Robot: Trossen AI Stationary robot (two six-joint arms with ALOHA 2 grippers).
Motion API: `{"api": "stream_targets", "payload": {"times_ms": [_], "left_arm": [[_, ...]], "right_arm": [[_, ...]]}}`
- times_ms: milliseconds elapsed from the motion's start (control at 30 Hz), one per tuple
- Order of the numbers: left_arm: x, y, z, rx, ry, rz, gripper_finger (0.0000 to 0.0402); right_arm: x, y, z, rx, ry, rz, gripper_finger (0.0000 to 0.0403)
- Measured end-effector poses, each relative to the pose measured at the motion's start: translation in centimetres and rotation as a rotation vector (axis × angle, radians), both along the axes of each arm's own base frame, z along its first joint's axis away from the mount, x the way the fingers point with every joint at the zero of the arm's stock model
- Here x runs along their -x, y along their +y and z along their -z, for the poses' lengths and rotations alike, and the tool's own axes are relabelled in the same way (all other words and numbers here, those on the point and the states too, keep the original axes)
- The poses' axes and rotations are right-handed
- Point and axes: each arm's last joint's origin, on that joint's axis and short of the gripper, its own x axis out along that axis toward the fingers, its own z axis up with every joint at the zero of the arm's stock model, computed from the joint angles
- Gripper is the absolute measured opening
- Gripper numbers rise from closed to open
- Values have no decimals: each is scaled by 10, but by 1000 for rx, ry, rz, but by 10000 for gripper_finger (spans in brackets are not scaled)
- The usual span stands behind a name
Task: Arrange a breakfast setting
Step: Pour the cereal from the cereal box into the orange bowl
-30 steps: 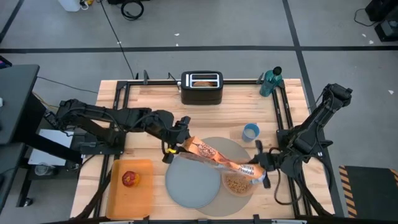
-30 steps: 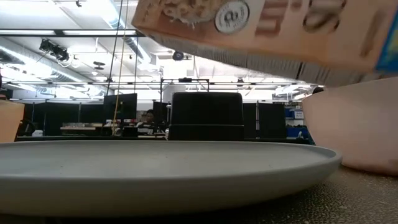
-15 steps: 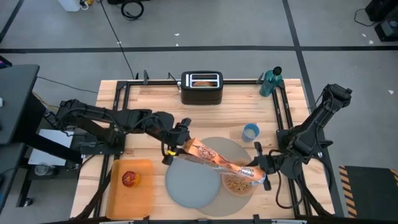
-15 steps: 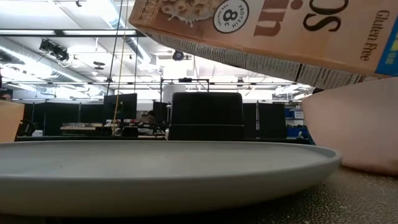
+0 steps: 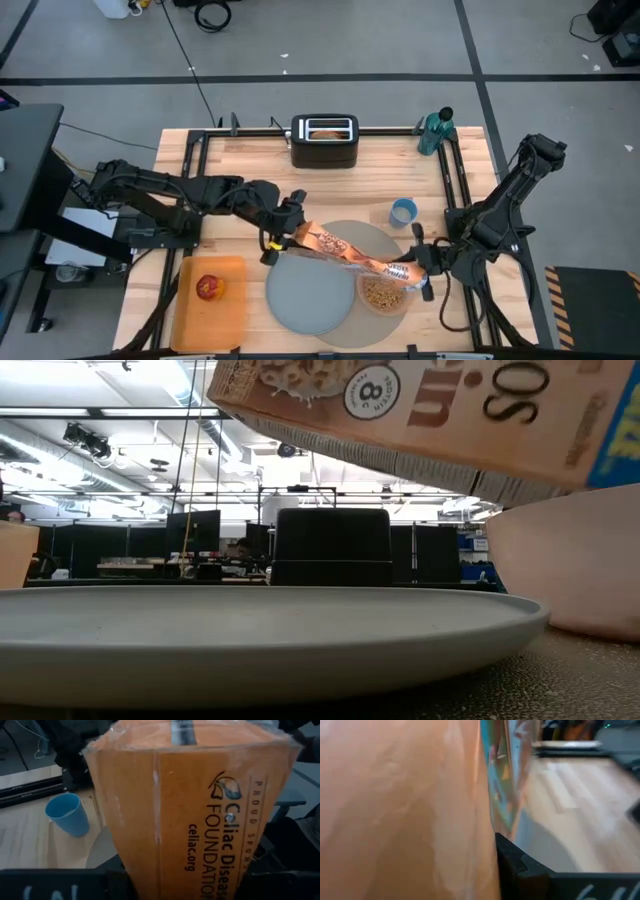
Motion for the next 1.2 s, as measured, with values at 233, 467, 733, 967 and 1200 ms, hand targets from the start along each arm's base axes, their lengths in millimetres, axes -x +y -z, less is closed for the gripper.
{"api": "stream_targets", "payload": {"times_ms": [233,467,733,967,1200], "left_arm": [[1,0,1,3,10,7,146],[4,1,8,-6,95,3,146],[8,1,13,-10,161,-7,146],[11,2,18,-16,226,-11,147],[17,5,24,-17,323,-34,147]], "right_arm": [[-2,2,-2,-14,-4,-53,9],[-3,3,-2,-5,-15,-53,9],[-3,0,-2,26,-24,-4,9],[-3,-4,-8,16,-48,-11,9],[-13,-10,-18,-7,-41,-25,9]]}}
